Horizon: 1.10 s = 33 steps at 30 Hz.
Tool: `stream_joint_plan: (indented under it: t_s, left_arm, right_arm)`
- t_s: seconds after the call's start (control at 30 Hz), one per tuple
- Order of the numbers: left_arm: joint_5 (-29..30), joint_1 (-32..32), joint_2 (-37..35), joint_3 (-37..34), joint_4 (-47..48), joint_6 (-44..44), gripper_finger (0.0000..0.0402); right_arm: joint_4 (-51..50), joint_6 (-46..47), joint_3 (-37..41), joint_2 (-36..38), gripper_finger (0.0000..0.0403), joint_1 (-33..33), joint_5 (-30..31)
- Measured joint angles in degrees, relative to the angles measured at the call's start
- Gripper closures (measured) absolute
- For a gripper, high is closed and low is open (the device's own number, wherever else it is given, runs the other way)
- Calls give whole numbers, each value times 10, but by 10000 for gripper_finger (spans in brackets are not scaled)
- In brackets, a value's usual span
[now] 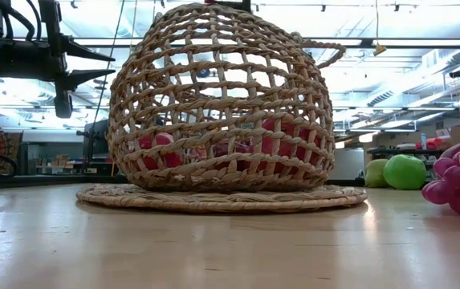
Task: Build produce basket
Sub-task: Put the red apple into the basket
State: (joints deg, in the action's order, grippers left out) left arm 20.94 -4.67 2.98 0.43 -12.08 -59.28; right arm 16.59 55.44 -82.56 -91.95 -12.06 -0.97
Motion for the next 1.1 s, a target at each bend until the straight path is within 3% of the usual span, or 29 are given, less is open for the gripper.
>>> stream_joint_plan:
  t_s: [0.7, 1.1]
  left_arm:
    - [0, 0, 0, 0, 0, 0, 311]
    - [0, 0, 0, 0, 0, 0, 311]
  right_arm:
    - [-51, -31, -5, -19, 34, 62, 48]
    - [-338, -128, -204, -16, 34, 79, 95]
